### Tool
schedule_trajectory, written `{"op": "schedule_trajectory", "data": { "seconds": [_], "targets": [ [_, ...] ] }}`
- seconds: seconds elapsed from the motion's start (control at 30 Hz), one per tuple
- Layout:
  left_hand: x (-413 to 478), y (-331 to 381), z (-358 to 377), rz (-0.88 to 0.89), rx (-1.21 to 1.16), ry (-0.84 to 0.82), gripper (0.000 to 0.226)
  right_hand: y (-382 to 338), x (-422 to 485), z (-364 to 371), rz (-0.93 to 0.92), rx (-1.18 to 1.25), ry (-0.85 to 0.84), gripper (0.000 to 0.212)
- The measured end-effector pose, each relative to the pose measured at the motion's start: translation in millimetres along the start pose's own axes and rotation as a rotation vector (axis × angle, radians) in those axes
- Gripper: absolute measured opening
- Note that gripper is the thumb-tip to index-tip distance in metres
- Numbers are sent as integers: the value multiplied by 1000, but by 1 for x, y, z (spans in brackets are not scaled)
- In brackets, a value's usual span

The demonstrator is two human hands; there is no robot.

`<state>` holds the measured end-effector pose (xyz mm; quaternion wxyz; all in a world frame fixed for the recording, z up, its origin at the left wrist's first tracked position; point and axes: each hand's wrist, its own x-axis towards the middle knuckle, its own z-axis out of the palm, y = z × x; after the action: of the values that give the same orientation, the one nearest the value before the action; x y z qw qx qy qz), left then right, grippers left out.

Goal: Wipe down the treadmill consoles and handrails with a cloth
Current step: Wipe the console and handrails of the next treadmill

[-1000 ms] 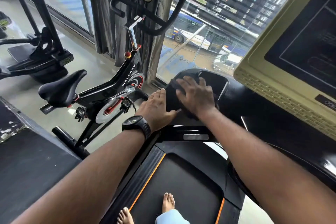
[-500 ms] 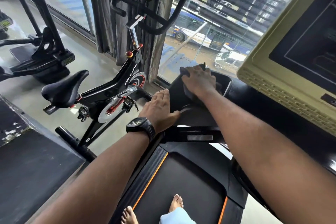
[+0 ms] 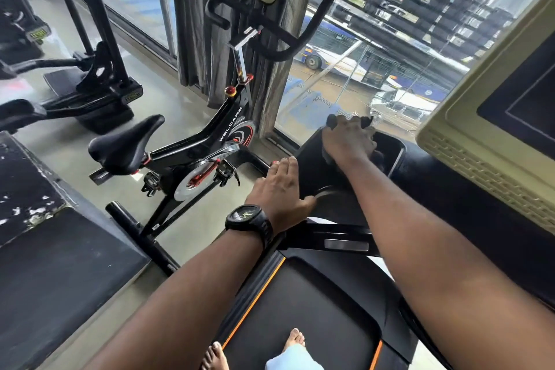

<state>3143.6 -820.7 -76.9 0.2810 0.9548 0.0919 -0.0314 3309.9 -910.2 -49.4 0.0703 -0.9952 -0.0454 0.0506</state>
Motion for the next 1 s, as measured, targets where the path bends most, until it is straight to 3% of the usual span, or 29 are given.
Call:
{"op": "schedule_trajectory", "data": {
  "seconds": [0.13,0.23,0.33,0.53,0.7,0.93,1.0],
  "targets": [
    [0,0,-1,-5,-8,-12,88,1,3,-5,-186,-59,-31,41],
    [-2,3,-3,2,-2,3,86,9,19,-17,-154,17,-98,46],
    [-2,3,-4,-5,3,2,87,7,13,-9,-79,72,-48,46],
    [0,0,0,2,8,5,87,13,23,-17,-234,-25,-78,43],
    [1,2,-1,3,12,-5,87,0,12,-10,-117,0,-33,42],
    [1,0,-1,2,-18,7,87,-3,-22,-13,-377,-194,-102,45],
    [0,1,-2,3,-21,14,86,1,-17,-19,-347,-151,-152,46]
  ]
}}
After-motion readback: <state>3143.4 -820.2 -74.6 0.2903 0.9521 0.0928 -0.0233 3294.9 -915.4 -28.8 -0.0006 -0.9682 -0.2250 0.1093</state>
